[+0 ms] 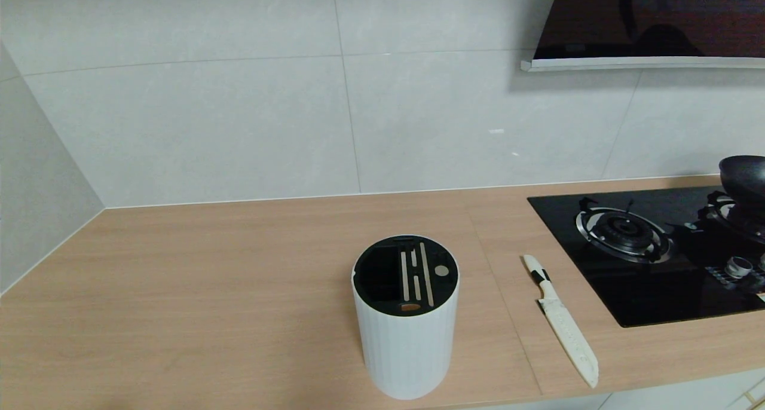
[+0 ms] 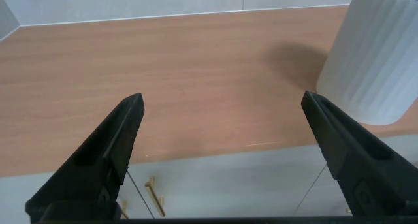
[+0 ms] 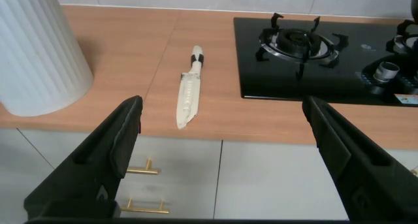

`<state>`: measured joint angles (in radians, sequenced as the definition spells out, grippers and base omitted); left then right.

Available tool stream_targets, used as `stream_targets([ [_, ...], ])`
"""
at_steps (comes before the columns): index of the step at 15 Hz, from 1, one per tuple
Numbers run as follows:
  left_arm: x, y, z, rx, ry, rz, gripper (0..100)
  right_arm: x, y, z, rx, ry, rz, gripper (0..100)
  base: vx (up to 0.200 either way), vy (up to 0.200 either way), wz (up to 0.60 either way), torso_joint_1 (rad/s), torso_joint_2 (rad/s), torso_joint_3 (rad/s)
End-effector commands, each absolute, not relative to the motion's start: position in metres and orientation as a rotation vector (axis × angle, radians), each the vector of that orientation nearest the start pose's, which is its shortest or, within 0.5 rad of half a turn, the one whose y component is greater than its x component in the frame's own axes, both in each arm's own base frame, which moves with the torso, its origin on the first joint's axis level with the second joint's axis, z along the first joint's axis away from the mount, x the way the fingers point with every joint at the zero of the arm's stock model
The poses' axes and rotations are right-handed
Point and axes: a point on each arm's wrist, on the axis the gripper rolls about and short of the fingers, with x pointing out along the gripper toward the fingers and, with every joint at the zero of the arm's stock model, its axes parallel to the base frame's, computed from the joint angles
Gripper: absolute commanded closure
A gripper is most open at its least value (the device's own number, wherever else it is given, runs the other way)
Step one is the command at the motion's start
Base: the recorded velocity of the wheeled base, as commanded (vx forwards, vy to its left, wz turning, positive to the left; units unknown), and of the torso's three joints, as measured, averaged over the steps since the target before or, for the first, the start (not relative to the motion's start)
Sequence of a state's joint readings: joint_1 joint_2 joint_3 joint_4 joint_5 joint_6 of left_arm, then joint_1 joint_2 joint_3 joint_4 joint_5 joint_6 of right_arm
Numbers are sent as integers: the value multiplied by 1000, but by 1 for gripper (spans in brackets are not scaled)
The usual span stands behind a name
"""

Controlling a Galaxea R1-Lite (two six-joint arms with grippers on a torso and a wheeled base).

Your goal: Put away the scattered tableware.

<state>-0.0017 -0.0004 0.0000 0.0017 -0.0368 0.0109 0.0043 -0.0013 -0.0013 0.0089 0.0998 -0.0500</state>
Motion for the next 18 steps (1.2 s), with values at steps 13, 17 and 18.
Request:
stream_targets([
  [13,-23,-1,75,12,1,-38,0,-19,5,136,-40,-11,248,0,0,0,0,0,0,0],
  [17,-23,-1,75,12,1,-38,0,23,7,165,-12,188,307,0,0,0,0,0,0,0],
  [18,-23,-1,75,12,1,-38,0,34,7,172,-7,229,308,0,0,0,0,0,0,0],
])
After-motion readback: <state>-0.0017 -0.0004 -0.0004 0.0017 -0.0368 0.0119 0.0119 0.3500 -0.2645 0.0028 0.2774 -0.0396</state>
